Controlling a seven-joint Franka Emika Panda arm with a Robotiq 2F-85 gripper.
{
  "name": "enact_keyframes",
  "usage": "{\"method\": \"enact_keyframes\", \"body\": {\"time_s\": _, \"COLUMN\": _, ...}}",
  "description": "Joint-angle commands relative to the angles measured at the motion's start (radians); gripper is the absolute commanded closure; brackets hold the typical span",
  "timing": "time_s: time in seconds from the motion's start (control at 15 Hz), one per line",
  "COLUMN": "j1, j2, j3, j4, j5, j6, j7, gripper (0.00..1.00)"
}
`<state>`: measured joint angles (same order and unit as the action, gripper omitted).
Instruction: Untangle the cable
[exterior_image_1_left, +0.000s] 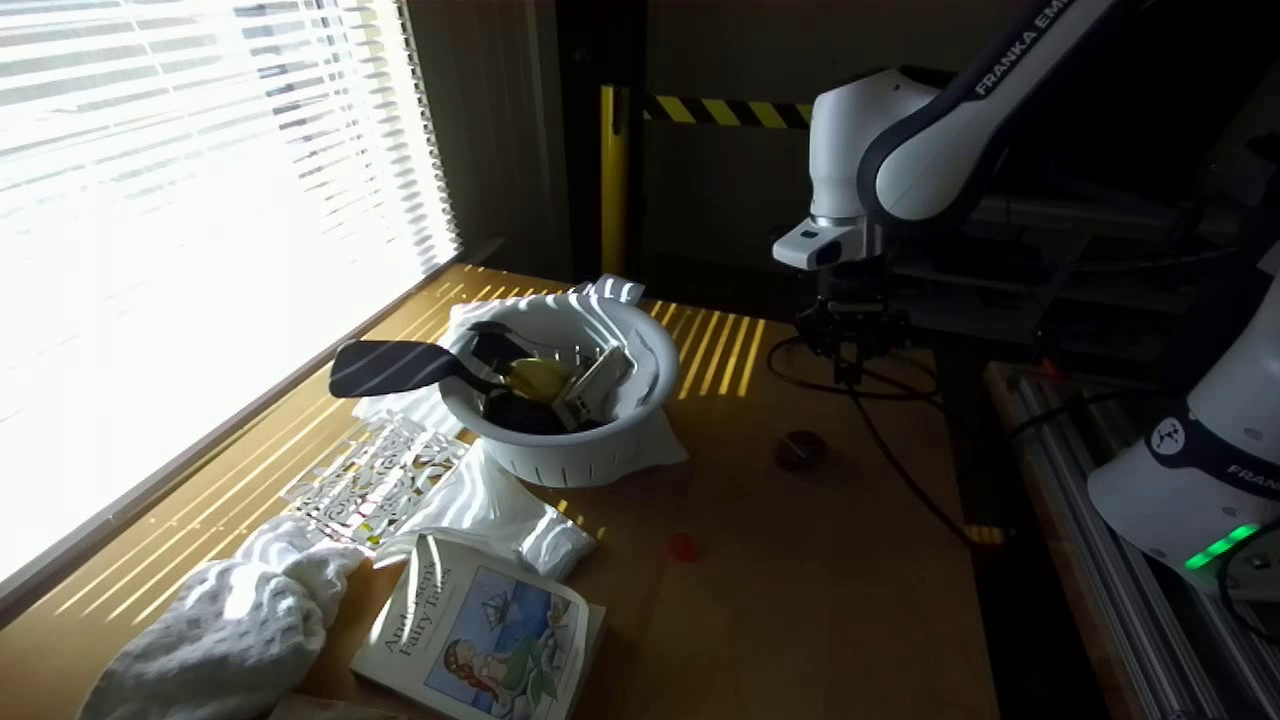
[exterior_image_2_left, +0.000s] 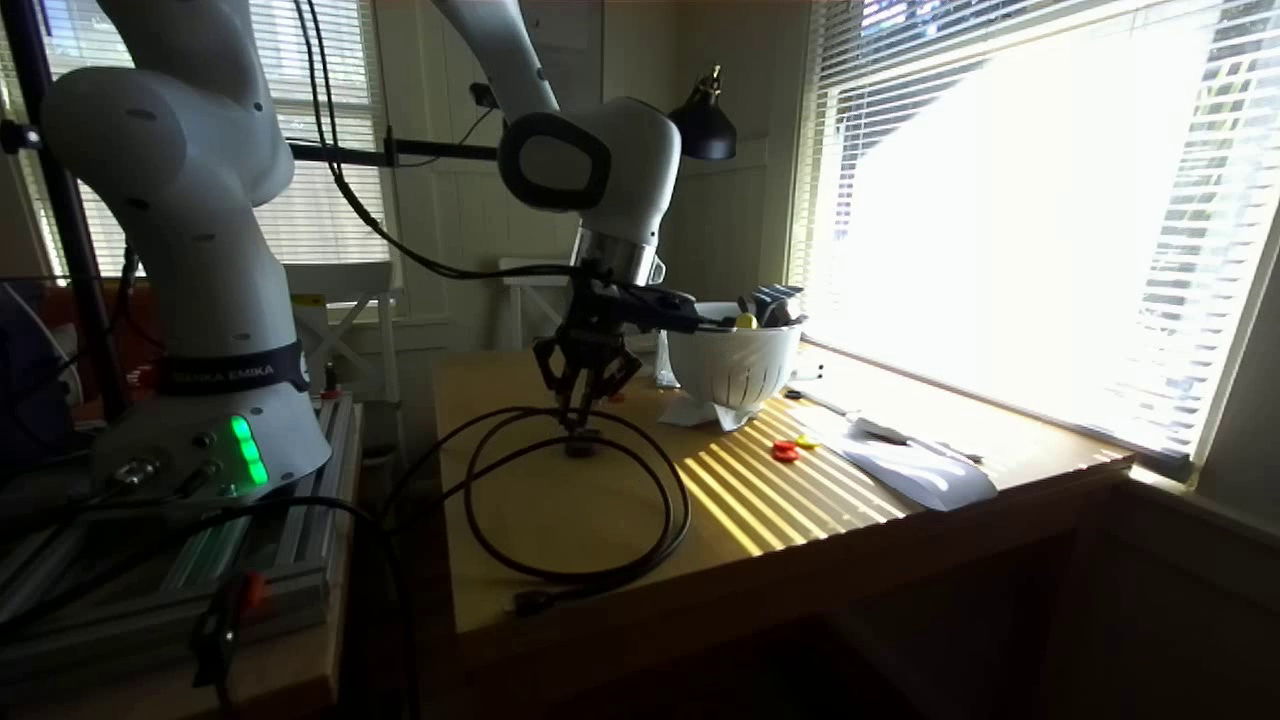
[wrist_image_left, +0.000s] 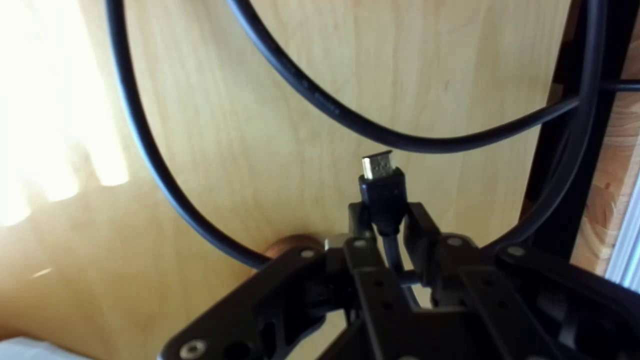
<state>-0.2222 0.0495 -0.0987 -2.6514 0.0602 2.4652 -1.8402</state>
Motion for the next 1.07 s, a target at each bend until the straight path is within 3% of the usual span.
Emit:
{"method": "enact_keyframes", "body": {"time_s": 0.0, "j1": 0.033, "j2": -0.171, "j3": -0.017, "j4": -0.066, "j5": -0.065, "j6": 0.049, "j7": 0.015, "gripper": 0.94}}
{"method": "enact_keyframes", "body": {"time_s": 0.2, "j1": 0.045, "j2": -0.276, "j3": -0.015, "j4": -0.07, "j5": -0.153, "j6": 0.117, "j7": 0.118, "gripper": 0.94}}
{"method": "enact_keyframes", "body": {"time_s": 0.33, "j1": 0.041, "j2": -0.309, "j3": 0.01, "j4": -0.019, "j5": -0.235, "j6": 0.1, "j7": 0.285, "gripper": 0.94}}
{"method": "enact_keyframes", "body": {"time_s": 0.47, "j1": -0.096, "j2": -0.331, "j3": 0.171, "j4": 0.066, "j5": -0.302, "j6": -0.029, "j7": 0.436, "gripper": 0.94}}
{"method": "enact_keyframes", "body": {"time_s": 0.53, "j1": -0.083, "j2": -0.368, "j3": 0.199, "j4": 0.102, "j5": -0.324, "j6": -0.12, "j7": 0.514, "gripper": 0.94}}
{"method": "enact_keyframes", "body": {"time_s": 0.6, "j1": 0.011, "j2": -0.357, "j3": 0.144, "j4": 0.133, "j5": -0.372, "j6": -0.196, "j7": 0.579, "gripper": 0.94}}
{"method": "enact_keyframes", "body": {"time_s": 0.67, "j1": -0.069, "j2": -0.347, "j3": 0.262, "j4": 0.17, "j5": -0.387, "j6": -0.276, "j7": 0.623, "gripper": 0.94}}
{"method": "enact_keyframes", "body": {"time_s": 0.87, "j1": -0.029, "j2": -0.378, "j3": 0.336, "j4": 0.278, "j5": -0.309, "j6": -0.531, "j7": 0.575, "gripper": 0.94}}
{"method": "enact_keyframes", "body": {"time_s": 0.93, "j1": 0.108, "j2": -0.428, "j3": 0.236, "j4": 0.306, "j5": -0.318, "j6": -0.604, "j7": 0.583, "gripper": 0.94}}
{"method": "enact_keyframes", "body": {"time_s": 1.0, "j1": 0.133, "j2": -0.466, "j3": 0.223, "j4": 0.307, "j5": -0.308, "j6": -0.573, "j7": 0.567, "gripper": 0.94}}
